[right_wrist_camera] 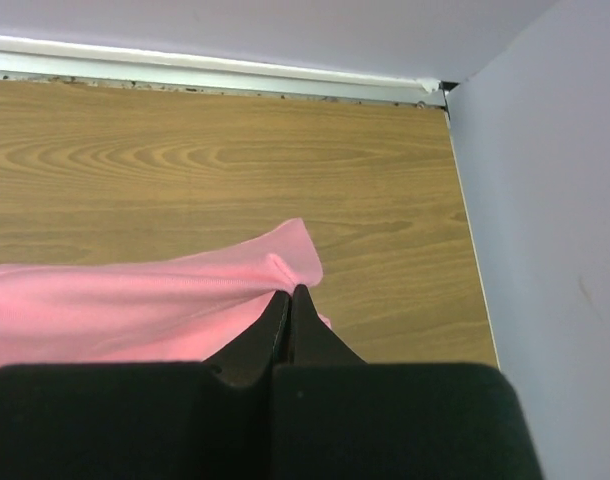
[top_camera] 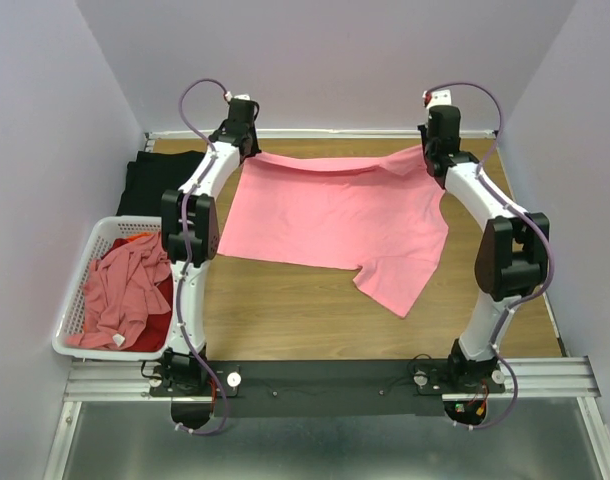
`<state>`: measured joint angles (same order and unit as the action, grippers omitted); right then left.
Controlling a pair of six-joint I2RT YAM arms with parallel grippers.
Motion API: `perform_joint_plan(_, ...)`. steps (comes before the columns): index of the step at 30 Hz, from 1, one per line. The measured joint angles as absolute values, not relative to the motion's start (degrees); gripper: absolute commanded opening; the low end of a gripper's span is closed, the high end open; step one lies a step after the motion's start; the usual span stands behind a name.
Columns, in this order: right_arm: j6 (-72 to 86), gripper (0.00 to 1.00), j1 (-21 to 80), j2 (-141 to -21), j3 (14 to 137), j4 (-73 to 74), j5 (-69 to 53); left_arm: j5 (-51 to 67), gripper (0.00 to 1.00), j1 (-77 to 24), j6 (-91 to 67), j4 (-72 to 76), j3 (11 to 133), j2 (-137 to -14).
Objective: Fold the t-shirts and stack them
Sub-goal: Fold the tshirt
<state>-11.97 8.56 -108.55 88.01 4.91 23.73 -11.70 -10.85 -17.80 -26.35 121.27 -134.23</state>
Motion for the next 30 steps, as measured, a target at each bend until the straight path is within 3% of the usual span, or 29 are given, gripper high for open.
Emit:
perform_joint_plan(14, 1.67, 0.01, 8.56, -105.84, 87.85, 19.57, 24.18, -9.26, 0.0, -9.06, -23.83, -30.37, 115.55, -126.65)
perform_joint_plan(30, 8.56, 0.01, 8.56, -105.84, 87.33, 26.37, 24.6, -9.3, 0.0, -8.62, -26.76, -28.18, 105.06, -120.31)
